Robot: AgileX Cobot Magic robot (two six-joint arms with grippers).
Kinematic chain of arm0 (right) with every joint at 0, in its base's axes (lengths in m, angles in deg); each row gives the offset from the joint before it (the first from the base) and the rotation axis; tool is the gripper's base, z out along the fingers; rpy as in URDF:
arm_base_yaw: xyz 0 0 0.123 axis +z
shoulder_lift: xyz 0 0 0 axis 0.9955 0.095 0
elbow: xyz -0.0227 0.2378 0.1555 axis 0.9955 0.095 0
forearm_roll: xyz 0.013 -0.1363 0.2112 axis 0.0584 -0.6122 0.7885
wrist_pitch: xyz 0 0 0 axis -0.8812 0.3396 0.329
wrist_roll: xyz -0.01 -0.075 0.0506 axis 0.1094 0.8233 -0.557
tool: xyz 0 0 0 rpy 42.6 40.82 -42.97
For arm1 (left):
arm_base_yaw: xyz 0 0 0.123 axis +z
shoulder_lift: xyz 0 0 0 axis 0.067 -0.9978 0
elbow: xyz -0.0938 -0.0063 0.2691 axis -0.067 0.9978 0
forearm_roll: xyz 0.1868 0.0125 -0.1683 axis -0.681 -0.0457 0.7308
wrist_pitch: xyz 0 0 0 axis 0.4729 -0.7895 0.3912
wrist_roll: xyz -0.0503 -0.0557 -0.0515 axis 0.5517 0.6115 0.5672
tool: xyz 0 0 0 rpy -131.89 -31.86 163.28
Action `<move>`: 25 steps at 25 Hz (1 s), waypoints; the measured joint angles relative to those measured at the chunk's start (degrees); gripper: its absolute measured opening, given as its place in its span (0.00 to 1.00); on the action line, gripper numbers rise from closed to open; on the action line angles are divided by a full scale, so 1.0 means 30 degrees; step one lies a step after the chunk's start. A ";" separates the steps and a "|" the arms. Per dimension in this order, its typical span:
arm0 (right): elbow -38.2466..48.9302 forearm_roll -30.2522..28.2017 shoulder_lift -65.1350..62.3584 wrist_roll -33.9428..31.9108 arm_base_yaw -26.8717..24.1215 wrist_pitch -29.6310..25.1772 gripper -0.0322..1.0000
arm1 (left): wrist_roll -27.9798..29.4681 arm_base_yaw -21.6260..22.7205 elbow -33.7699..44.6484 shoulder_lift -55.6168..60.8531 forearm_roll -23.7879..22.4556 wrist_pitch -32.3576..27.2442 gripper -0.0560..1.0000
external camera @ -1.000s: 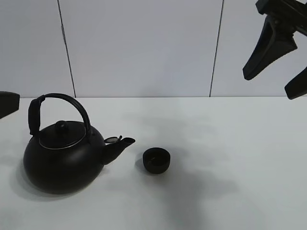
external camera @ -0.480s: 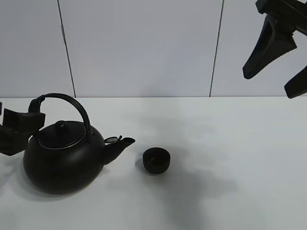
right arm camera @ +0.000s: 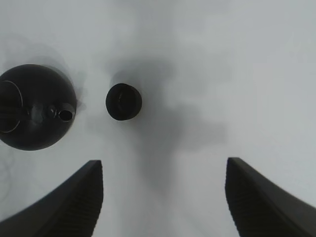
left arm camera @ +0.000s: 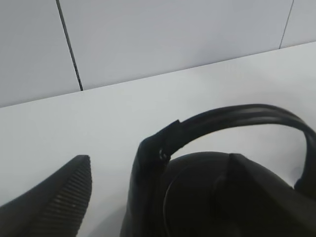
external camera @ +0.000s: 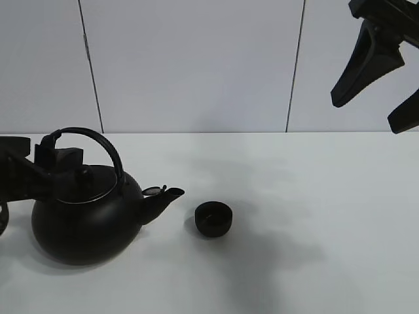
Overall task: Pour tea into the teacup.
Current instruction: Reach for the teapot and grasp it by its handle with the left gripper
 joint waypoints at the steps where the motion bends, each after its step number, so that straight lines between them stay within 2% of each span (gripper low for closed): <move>1: 0.0000 0.0000 0.0000 0.0000 0.0000 0.0000 0.50 | 0.0004 0.0000 -0.0238 -0.0206 -0.0034 0.0013 0.56; 6: 0.0000 0.0000 0.0000 0.0000 0.0000 0.0018 0.50 | 0.0058 0.0000 -0.1079 -0.1034 -0.0037 0.0218 0.51; 11: 0.0000 0.0000 0.0000 0.0000 0.0000 0.0018 0.50 | 0.0040 0.0171 -0.1174 -0.1200 0.0225 0.0220 0.36; 15: 0.0000 0.0000 0.0000 0.0000 0.0000 0.0052 0.50 | 0.0021 0.1069 -0.1174 -0.1223 0.0147 -0.0359 0.33; 22: 0.0000 0.0000 0.0000 0.0000 0.0000 0.0076 0.50 | 0.0226 0.1699 -0.1174 -0.1223 -0.1635 -0.0433 0.32; 23: 0.0000 0.0000 0.0000 0.0000 0.0000 0.0075 0.50 | 0.0245 0.1701 -0.1174 -0.1223 -0.1732 -0.0470 0.30; 25: 0.0000 0.0000 0.0000 0.0000 0.0000 0.0093 0.50 | 0.0248 0.1701 -0.1174 -0.1223 -0.2070 -0.0508 0.18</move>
